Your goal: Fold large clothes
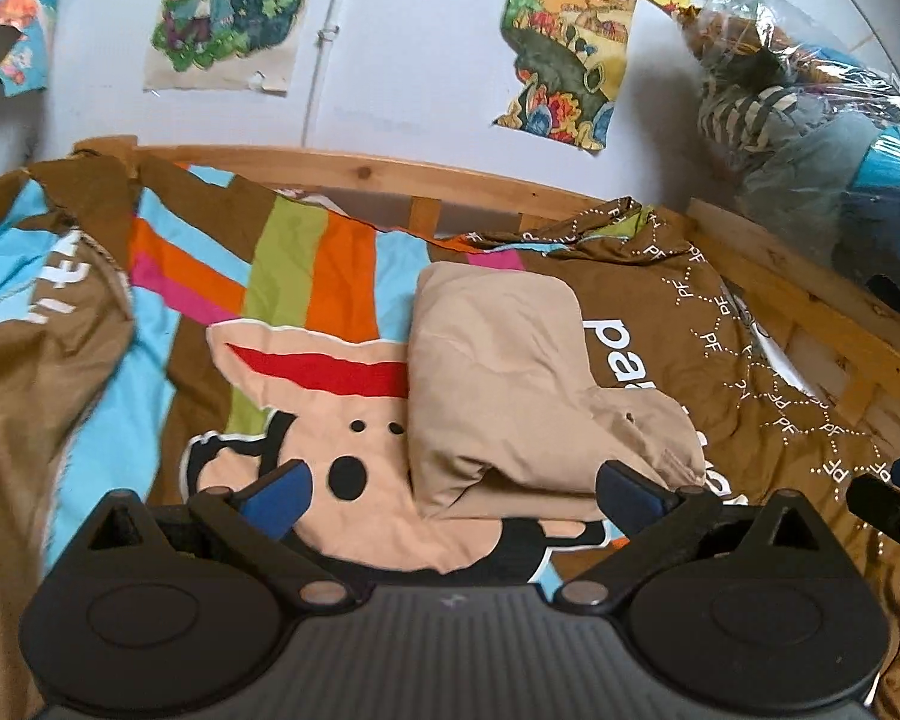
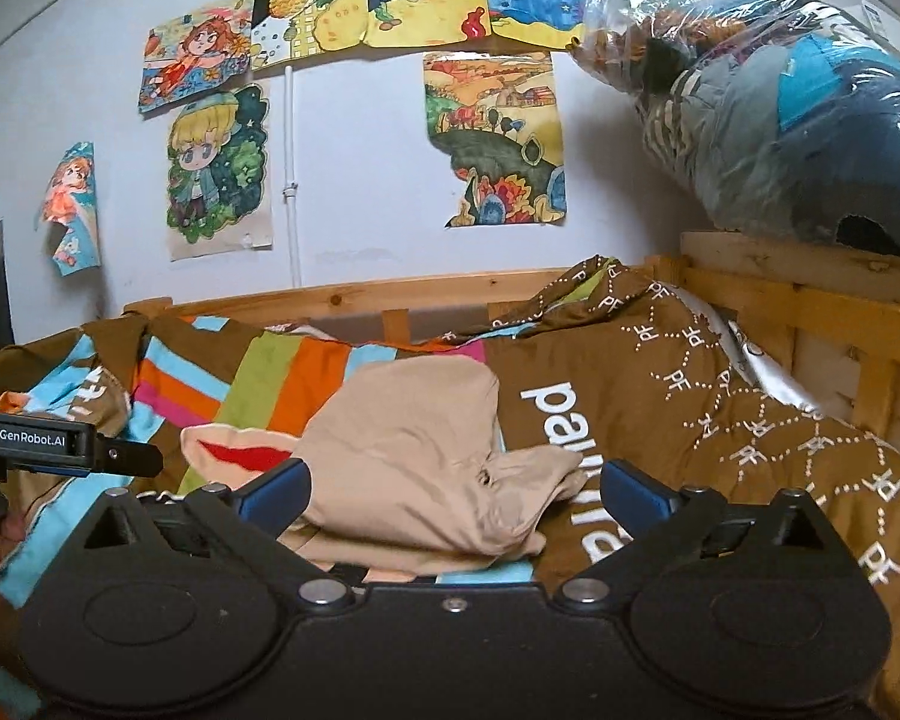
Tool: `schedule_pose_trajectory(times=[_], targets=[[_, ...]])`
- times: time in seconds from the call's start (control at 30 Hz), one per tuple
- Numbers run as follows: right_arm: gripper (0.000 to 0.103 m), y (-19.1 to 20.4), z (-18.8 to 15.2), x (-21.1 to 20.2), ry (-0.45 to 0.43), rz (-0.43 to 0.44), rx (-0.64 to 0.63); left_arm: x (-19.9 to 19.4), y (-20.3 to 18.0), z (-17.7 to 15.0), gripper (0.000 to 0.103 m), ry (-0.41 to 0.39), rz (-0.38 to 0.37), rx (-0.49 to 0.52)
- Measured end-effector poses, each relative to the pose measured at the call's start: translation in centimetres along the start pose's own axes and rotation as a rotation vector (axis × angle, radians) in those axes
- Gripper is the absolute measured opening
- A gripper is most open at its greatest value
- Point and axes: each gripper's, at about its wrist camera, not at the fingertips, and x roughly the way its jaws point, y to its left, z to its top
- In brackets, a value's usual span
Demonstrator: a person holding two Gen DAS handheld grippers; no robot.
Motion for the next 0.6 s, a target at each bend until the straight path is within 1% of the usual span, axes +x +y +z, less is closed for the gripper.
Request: schedule_pose_trajectory(times=[0.13, 0.27, 0.43, 0.6], targets=[[0.102, 0.3, -1.5, -1.1, 0.022, -0.006, 0.021, -1.1, 0.2, -1.5, 0.102, -0.005, 0.002, 0.009], [0.102, 0.2, -2.6, -0.9, 0.051, -0.015, 0.03, -1.0, 0.3, -2.8, 0.102, 0.009, 0.014, 0.045], [0.102, 0.0, -3.2, -0.4, 0.073, -0.016, 0.041, -0.7, 0.3, -3.7, 0.102, 0.029, 0.03, 0.053], [0.102, -0.5, -3.5, -0.2, 0.087, -0.022, 0.063, -0.5, 0.0, -4.4, 0.102, 0.031, 0.036, 0.086]])
